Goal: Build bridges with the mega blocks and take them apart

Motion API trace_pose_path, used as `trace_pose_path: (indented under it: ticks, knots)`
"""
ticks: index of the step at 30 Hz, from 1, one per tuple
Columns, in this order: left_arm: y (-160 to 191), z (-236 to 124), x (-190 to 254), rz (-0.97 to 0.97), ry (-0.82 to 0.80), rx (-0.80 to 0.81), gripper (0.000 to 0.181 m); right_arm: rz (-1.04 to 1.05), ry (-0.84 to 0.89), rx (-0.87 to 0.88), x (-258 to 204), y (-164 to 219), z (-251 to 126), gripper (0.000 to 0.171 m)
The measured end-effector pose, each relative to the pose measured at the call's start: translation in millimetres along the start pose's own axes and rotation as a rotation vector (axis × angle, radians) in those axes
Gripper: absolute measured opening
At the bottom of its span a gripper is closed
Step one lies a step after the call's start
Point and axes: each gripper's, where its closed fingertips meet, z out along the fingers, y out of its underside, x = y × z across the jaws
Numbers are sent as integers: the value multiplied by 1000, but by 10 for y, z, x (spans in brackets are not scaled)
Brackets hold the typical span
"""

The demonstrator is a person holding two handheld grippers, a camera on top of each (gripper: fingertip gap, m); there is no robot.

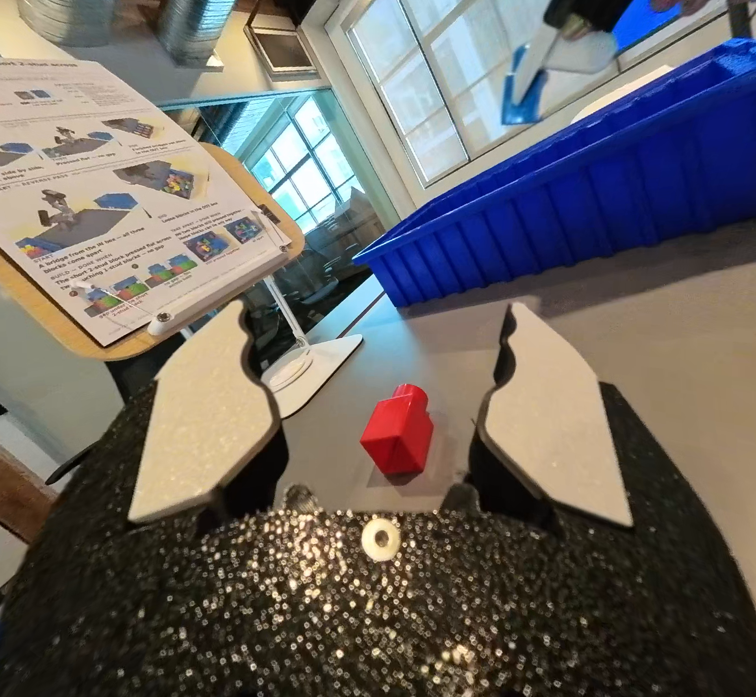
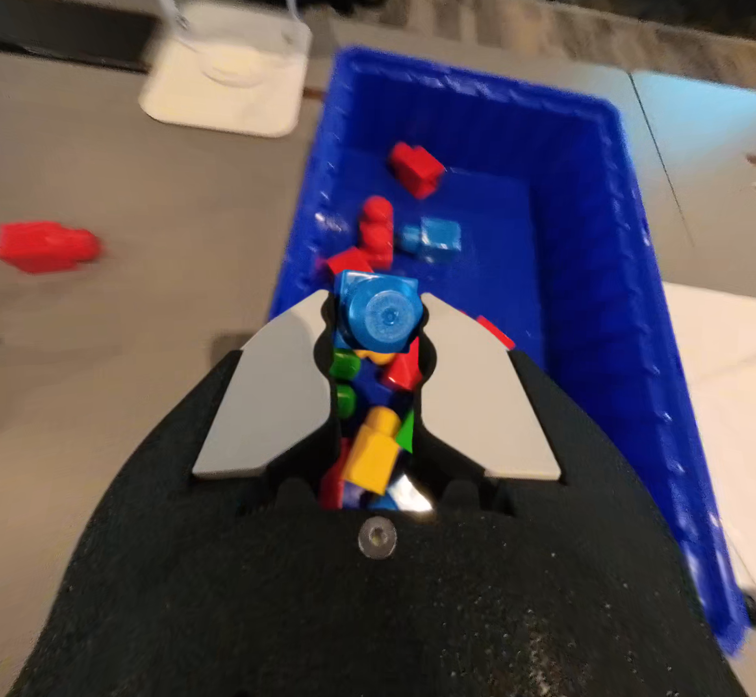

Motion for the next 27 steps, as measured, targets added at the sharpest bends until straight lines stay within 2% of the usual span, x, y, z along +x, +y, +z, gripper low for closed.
trace_pose_path:
  ticks: [6, 10, 13, 15, 17, 19, 23, 27]
  knots:
    - [8, -7, -30, -36, -5, -2, 112, -21, 71, -173, 281, 433, 182, 39]
    - [11, -20, -97, -73, -29, 4, 111, -103, 135, -216, 338, 464, 236, 71]
    - [11, -62, -238, -106, -98, 12, 99, -244, 190, -88, 245, 171, 167, 83]
    - [22, -107, -374, -135, -163, 23, 89, -338, 147, 60, -37, -121, 95, 84]
    - [59, -131, -467, -184, -196, 22, 84, -429, 28, 230, -487, -383, 48, 83]
    - [83, -142, -520, -222, -213, 22, 83, -490, -109, 325, -972, -510, 55, 84]
    - [83, -188, -606, -200, -271, 25, 74, -481, -425, 356, -1933, -412, 293, 94]
    - [103, -216, -668, -174, -319, 9, 71, -494, -566, 270, -2550, -35, 723, 102]
